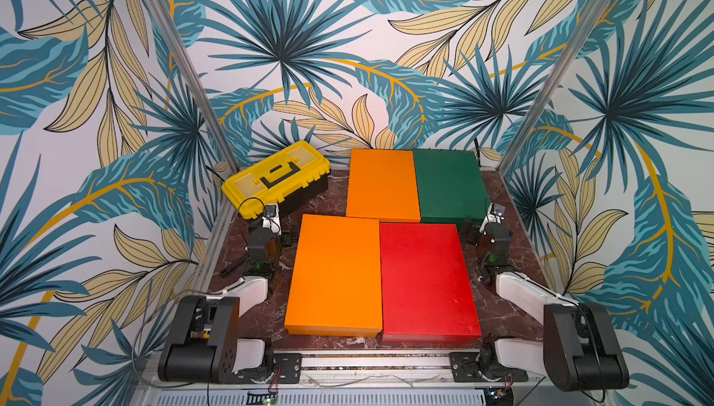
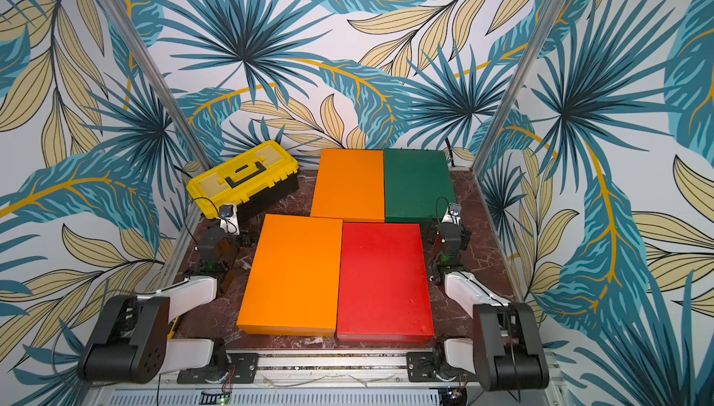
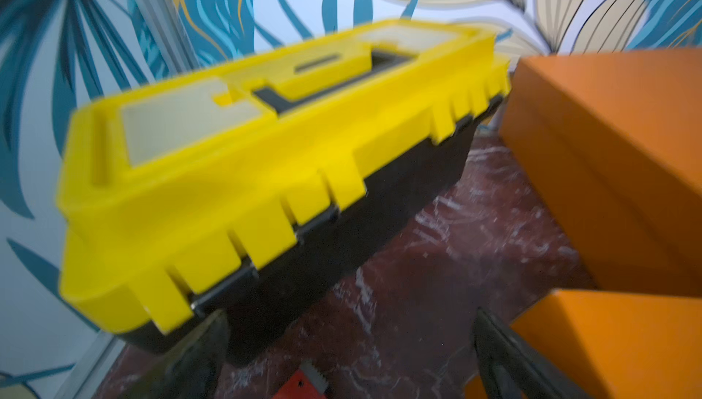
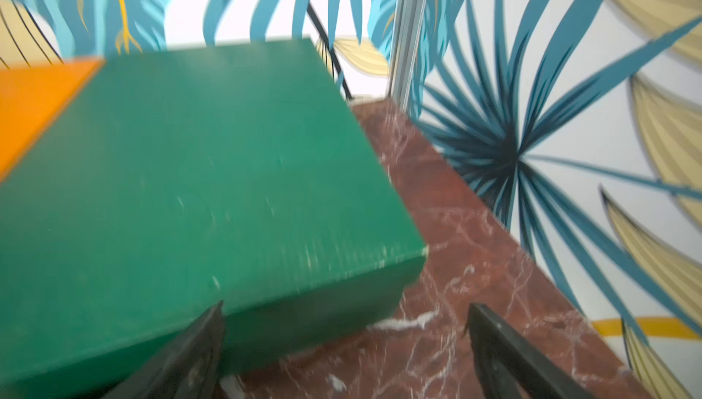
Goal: Stack the shoeboxes
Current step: Pick up the shoebox from the center of the board.
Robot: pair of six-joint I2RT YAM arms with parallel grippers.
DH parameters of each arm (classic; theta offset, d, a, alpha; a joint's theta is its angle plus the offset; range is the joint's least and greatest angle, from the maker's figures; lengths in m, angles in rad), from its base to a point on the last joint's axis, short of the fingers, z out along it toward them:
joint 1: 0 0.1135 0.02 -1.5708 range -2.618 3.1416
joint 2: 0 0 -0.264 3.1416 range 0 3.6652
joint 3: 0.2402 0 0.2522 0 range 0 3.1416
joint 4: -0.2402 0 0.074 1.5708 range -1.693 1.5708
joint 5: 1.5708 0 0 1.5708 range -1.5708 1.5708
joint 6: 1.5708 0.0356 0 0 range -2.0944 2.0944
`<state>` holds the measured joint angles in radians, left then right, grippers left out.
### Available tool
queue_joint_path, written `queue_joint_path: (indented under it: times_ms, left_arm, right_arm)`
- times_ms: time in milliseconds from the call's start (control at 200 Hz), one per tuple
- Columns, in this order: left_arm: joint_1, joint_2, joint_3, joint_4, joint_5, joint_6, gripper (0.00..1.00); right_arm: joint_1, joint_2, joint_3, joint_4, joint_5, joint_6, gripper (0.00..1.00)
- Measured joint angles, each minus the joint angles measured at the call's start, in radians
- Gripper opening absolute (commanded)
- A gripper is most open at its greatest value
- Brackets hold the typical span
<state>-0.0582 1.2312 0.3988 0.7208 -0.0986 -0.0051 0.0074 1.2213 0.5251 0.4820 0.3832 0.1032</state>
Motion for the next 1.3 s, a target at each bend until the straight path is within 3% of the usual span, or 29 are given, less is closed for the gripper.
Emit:
queue_joint_path:
  times_ms: [110,295,471,706,936,1302]
  left_arm:
    - [-0.020,-0.122,0.022,-0.051,-0.002,-0.076,0.99]
    - [-0.023,-0.208,0.175,-0.338,-0.036,-0.249,0.99]
    - [-0.024,-0.290,0.267,-0.560,0.010,-0.378,0.99]
    - [0.019,-0.411,0.301,-0.761,0.069,-0.595,0.99]
    - [0.016,-0.333,0.489,-0.945,0.249,-0.619,0.99]
    - [-0.261,-0.156,0.760,-1.213,0.351,-0.584,0.99]
  right_arm:
    - [0.045,-0.122,0.044,-0.144,0.040,0.052,1.00]
    - [0.075,-0.328,0.074,-0.442,0.030,0.144,0.99]
    - [0.077,-0.455,0.189,-0.728,-0.058,0.212,0.99]
    - [0.077,-0.515,0.275,-0.995,-0.225,0.322,0.96]
    - [0.077,-0.457,0.320,-1.216,-0.346,0.374,0.94]
    - [0.077,-0.492,0.264,-1.297,-0.428,0.387,0.87]
